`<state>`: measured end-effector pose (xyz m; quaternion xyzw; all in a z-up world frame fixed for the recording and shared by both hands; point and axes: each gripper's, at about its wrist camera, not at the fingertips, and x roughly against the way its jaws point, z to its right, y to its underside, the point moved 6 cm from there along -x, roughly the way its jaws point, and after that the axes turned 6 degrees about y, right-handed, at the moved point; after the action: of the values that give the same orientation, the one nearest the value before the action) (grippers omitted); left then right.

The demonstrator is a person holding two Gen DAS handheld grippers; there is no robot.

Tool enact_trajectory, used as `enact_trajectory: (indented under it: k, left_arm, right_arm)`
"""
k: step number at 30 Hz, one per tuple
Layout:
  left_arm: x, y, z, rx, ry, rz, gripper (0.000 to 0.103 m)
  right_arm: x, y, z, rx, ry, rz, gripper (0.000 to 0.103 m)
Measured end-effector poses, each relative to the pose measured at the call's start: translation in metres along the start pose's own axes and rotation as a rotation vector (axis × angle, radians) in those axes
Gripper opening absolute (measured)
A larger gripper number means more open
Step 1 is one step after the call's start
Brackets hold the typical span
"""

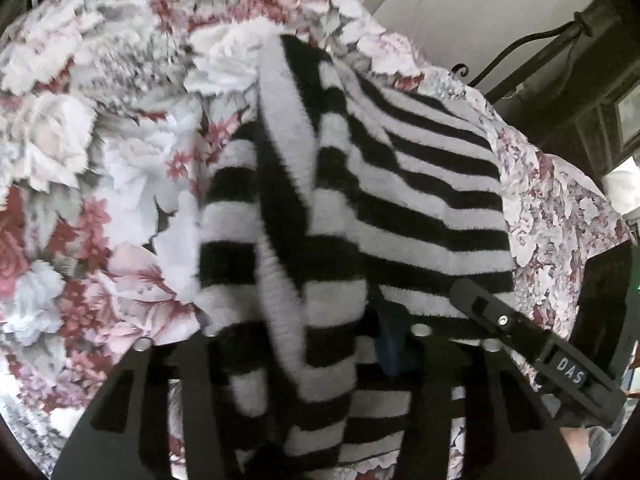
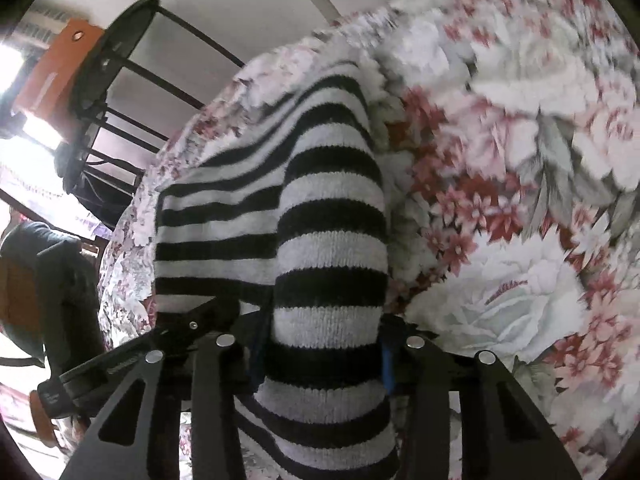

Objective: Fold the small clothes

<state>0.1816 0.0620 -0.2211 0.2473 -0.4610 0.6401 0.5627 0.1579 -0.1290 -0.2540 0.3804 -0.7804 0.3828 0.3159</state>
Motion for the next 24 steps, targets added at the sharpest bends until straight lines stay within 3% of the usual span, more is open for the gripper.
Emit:
enact_trajectory:
  k: [7, 12, 16, 24]
  left_arm:
    - [0.031, 0.0, 0.013, -0.019, -0.014, 0.033, 0.035]
    - [0.08, 0.01, 0.029, -0.043, -0.015, 0.104, 0.033]
    - [0.121, 0.032, 0.039, -0.059, -0.042, 0.153, 0.033]
    - [0.189, 0.079, 0.029, -0.026, -0.026, 0.226, 0.033]
  right_arm:
    - [0.027, -0.004, -0.007, -0.005, -0.018, 0.033, 0.041]
    - [0.059, 0.001, -0.028, 0.027, -0.071, 0.06, 0.04]
    - [0.089, 0.017, -0.06, 0.093, -0.115, 0.077, 0.04]
    - [0.129, 0.059, -0.112, 0.191, -0.173, 0.089, 0.04]
